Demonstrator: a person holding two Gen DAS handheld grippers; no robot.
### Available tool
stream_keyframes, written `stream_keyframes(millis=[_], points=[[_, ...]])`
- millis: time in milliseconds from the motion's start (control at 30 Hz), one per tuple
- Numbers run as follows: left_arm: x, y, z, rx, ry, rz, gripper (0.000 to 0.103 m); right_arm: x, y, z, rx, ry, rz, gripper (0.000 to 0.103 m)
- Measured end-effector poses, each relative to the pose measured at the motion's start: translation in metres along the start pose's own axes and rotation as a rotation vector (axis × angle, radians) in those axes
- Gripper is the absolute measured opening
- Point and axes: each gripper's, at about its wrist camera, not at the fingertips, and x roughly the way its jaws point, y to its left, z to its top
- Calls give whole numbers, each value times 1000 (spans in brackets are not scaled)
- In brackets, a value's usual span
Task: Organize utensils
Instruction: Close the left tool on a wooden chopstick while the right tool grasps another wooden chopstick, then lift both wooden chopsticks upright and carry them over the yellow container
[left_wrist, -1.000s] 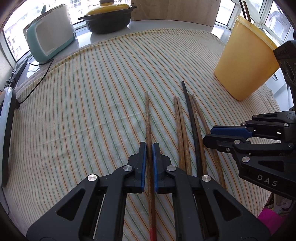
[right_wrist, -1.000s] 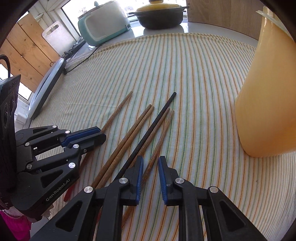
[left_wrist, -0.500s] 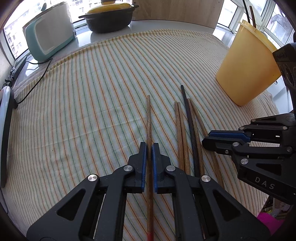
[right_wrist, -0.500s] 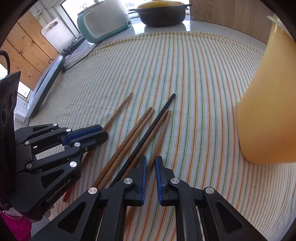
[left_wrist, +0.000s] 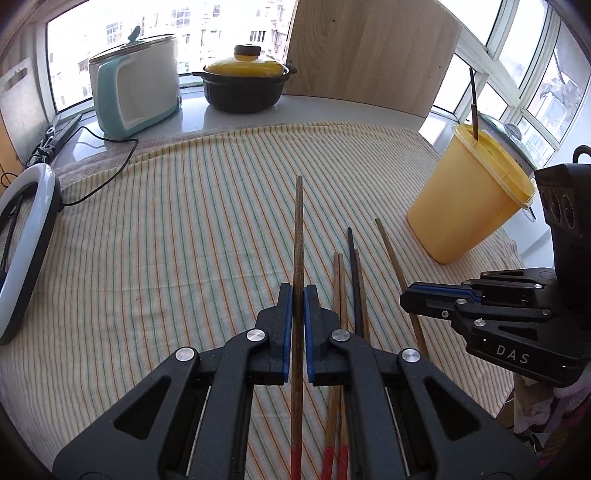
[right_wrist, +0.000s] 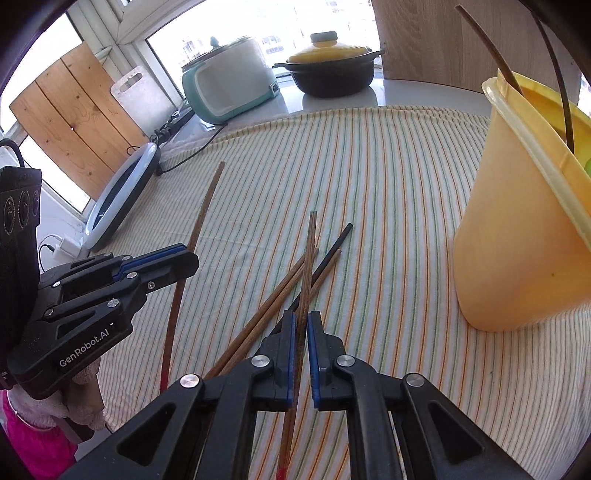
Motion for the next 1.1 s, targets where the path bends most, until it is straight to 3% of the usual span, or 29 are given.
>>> stream_keyframes(millis=[633,1100], points=[[-71,-9,-4,-103,-245,-61,4,-85,-6,-19,-56,-294,17,4],[-98,-55,6,-44,-324,-130,4,-150,-16,-39,-77,-489,4,3]])
